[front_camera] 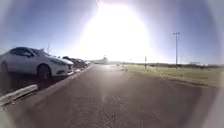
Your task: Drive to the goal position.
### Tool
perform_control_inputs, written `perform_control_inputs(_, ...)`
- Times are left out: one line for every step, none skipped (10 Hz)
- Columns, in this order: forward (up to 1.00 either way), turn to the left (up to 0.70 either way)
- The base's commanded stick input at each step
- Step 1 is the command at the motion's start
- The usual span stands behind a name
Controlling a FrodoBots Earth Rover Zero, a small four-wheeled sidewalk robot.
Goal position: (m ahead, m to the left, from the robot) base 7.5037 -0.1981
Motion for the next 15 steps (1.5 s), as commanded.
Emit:
perform_control_inputs(0.70,0.00)
perform_control_inputs(0.70,0.00)
perform_control_inputs(0.70,0.00)
perform_control_inputs(0.70,0.00)
perform_control_inputs(0.70,0.00)
perform_control_inputs(0.70,0.00)
perform_control_inputs(0.70,0.00)
perform_control_inputs(0.70,0.00)
perform_control_inputs(0.70,0.00)
perform_control_inputs(0.70,0.00)
perform_control_inputs(0.70,0.00)
perform_control_inputs(0.70,0.00)
perform_control_inputs(0.70,0.00)
perform_control_inputs(0.70,0.00)
perform_control_inputs(0.70,0.00)
